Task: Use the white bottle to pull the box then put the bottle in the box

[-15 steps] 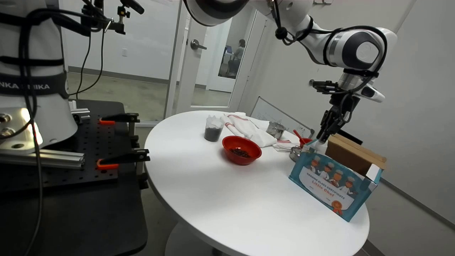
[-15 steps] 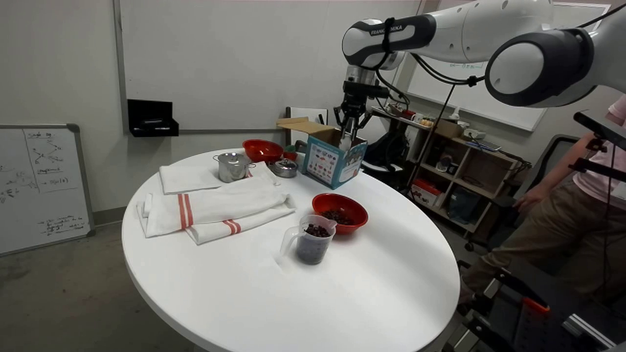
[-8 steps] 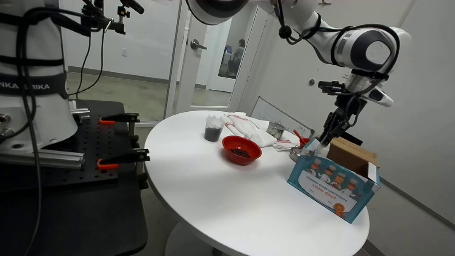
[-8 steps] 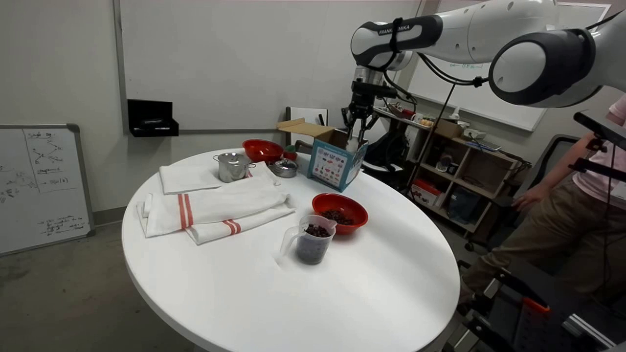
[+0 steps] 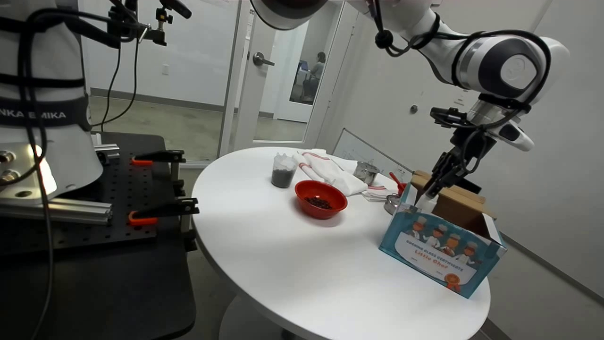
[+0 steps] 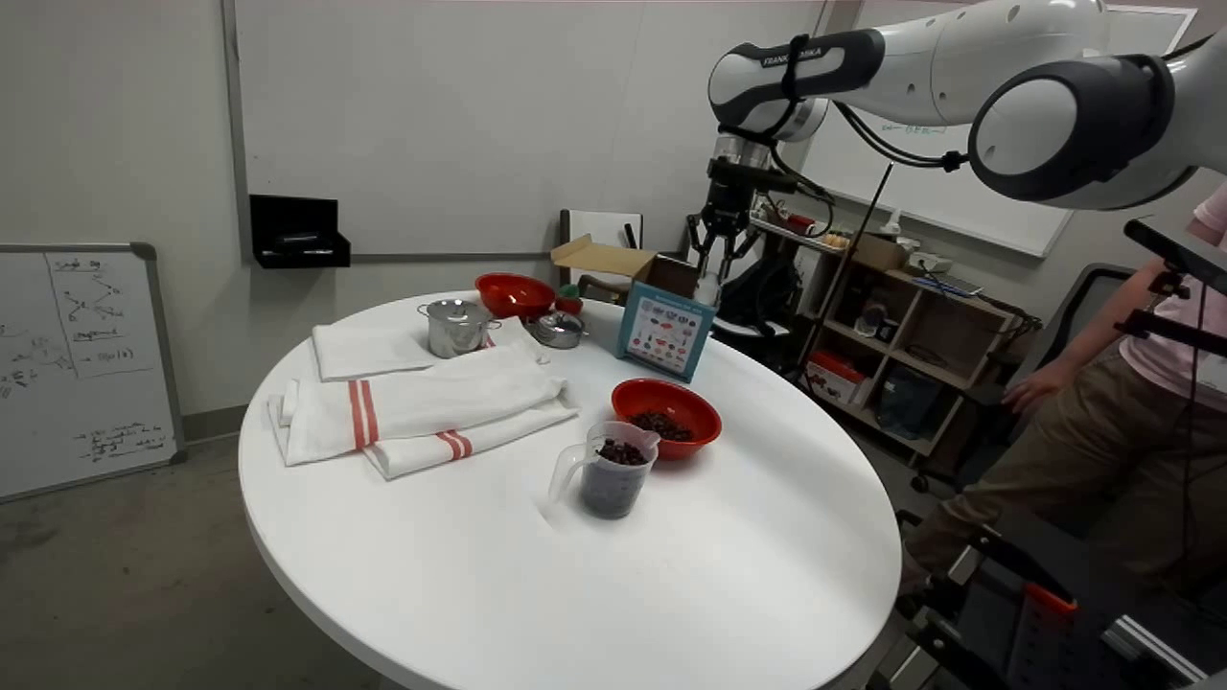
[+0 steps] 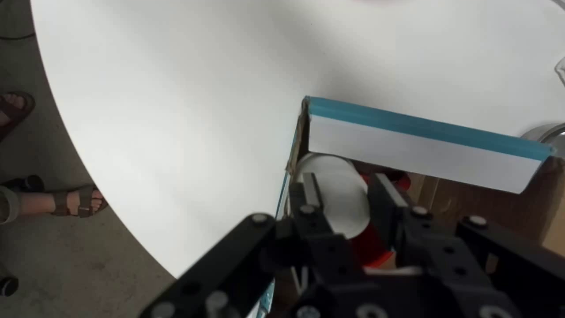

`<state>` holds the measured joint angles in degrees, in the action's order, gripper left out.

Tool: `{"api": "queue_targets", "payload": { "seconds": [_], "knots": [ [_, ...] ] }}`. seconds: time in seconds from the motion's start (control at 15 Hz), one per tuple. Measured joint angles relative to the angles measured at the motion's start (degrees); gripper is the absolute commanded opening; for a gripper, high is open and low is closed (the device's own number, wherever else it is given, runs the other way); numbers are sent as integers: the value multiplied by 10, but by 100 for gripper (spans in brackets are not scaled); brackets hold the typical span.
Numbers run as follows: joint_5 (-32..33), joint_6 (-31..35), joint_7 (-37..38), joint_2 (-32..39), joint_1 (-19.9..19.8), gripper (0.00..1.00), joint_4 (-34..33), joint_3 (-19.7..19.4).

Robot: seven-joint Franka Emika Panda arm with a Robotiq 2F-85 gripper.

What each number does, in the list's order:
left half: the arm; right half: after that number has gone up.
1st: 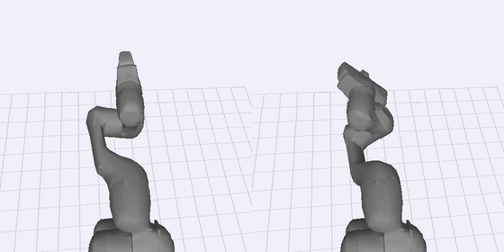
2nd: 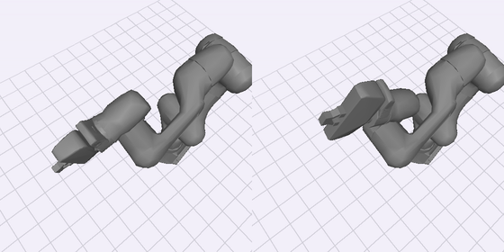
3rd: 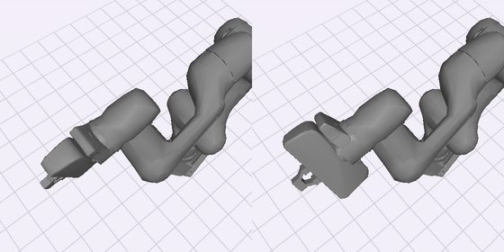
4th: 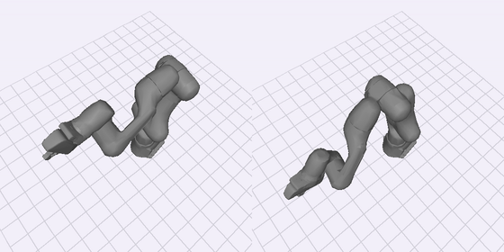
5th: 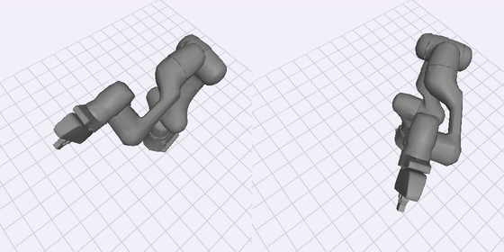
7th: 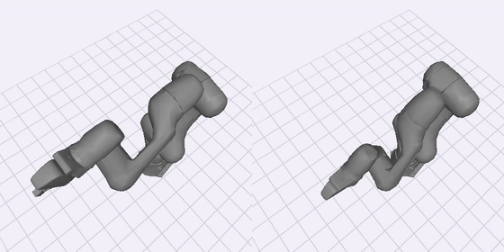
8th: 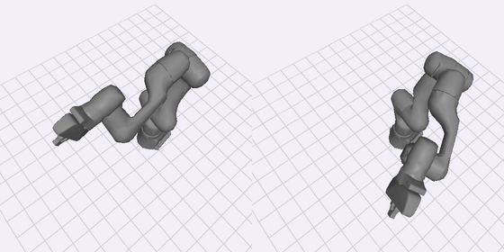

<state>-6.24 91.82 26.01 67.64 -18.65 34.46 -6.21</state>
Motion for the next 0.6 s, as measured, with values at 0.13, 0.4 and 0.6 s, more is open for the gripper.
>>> {"api": "queue_targets", "payload": {
  "seconds": [0.13,0.4,0.6],
  "knots": [
    [-7,-8,1,-3,-6,9,6,2],
    [-26,-15,5,-10,-18,9,30,8],
    [-40,-18,8,-24,-24,9,62,13]
  ]
}}
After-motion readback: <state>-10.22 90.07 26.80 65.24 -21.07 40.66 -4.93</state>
